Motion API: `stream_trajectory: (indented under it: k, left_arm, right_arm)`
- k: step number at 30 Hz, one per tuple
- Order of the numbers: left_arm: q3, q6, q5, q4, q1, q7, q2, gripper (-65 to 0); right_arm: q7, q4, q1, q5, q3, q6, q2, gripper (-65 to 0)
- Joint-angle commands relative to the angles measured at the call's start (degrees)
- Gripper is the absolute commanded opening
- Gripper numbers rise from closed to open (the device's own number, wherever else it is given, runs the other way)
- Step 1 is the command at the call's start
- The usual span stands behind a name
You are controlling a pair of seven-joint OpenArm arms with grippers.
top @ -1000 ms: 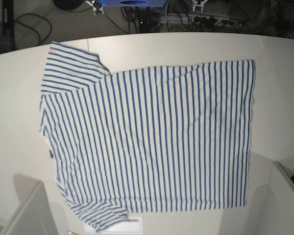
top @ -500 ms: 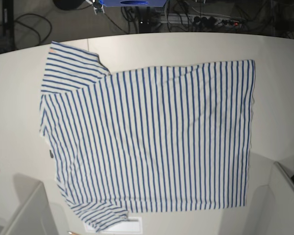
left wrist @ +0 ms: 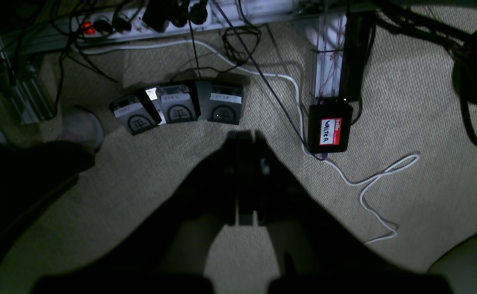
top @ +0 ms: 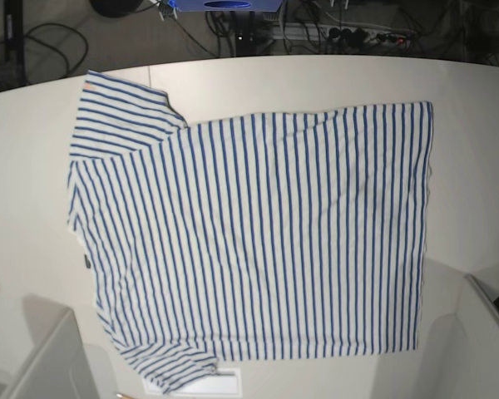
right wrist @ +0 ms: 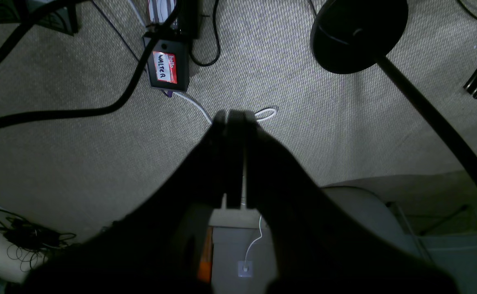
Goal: Fold the T-shirt properly
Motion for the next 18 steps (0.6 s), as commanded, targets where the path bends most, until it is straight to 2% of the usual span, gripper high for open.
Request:
stream_trajectory:
  k: [1, 5, 9, 12, 18]
  left_arm:
    - [0.08, 0.05, 0.25, 0.04, 0.94, -0.25, -0.05, -65.0]
    - [0.08, 0.05, 0.25, 0.04, 1.2, 0.01, -0.05, -65.0]
    - [0.08, 0.05, 0.25, 3.12, 4.72, -0.25, -0.05, -65.0]
    - [-0.54, 0.05, -0.01, 9.8, 9.64, -0.25, -0.49, -65.0]
    - [-0.71, 0.05, -0.45, 26.94, 21.69, -0.17, -2.95, -65.0]
  right_arm:
    - [0.02, 0.0, -0.61, 0.05, 0.17, 0.17, 0.25, -65.0]
    - [0.1, 1.93, -2.46, 0.05, 0.25, 0.17, 0.25, -65.0]
    - [-0.34, 10.46, -8.35, 0.05, 0.25, 0.17, 0.25, -65.0]
    - [-0.51, 16.35, -12.57, 0.05, 0.43, 0.17, 0.25, -65.0]
    - [-5.26, 28.04, -19.16, 0.05, 9.4, 0.34, 0.17, -65.0]
